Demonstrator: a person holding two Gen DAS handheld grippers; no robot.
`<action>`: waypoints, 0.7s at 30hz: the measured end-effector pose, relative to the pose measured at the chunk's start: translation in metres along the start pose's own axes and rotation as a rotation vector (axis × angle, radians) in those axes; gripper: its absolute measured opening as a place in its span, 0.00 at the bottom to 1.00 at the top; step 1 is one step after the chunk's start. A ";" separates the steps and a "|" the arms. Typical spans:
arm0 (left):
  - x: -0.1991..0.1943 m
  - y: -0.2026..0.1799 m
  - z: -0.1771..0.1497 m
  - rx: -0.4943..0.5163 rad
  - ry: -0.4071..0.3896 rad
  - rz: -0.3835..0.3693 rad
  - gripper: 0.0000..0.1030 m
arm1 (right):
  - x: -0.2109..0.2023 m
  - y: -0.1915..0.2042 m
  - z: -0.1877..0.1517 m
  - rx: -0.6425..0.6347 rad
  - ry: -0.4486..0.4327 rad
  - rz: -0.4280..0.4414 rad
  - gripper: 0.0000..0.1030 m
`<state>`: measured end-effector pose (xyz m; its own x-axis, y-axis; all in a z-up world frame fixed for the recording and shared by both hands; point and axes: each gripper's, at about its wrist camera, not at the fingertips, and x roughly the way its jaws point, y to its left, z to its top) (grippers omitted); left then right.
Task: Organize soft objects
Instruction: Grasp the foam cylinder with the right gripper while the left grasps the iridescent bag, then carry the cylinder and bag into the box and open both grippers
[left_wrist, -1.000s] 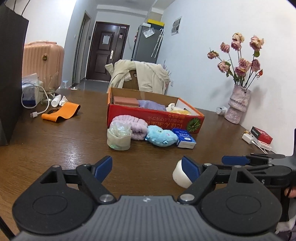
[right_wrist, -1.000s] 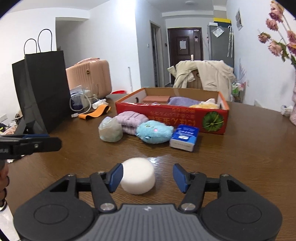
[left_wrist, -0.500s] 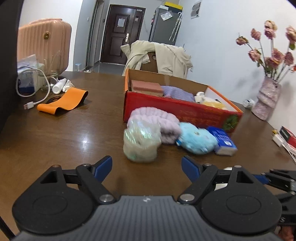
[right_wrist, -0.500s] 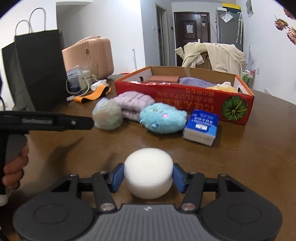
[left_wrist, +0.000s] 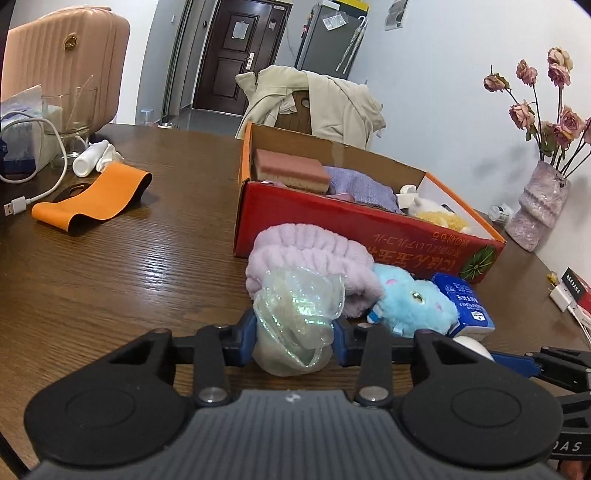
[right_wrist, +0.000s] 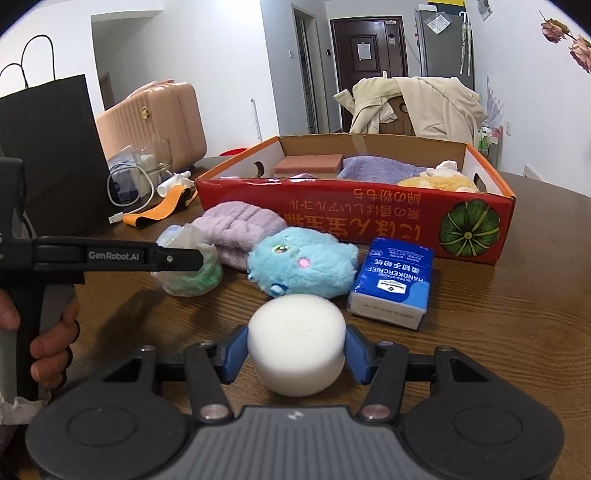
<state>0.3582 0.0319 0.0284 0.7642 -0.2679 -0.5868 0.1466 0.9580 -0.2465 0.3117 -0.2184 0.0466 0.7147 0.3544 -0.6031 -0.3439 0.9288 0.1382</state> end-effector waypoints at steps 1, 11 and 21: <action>-0.002 0.000 -0.001 0.000 0.000 -0.001 0.39 | -0.001 0.001 0.000 -0.003 0.000 0.001 0.53; -0.042 -0.009 -0.022 -0.021 -0.010 -0.026 0.39 | -0.036 0.015 -0.001 -0.028 -0.063 -0.009 0.53; -0.101 -0.017 -0.033 0.002 -0.097 -0.051 0.39 | -0.080 0.032 -0.009 -0.051 -0.141 -0.023 0.53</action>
<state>0.2580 0.0390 0.0661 0.8126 -0.3054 -0.4964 0.1880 0.9435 -0.2728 0.2373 -0.2179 0.0922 0.7999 0.3486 -0.4886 -0.3550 0.9312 0.0833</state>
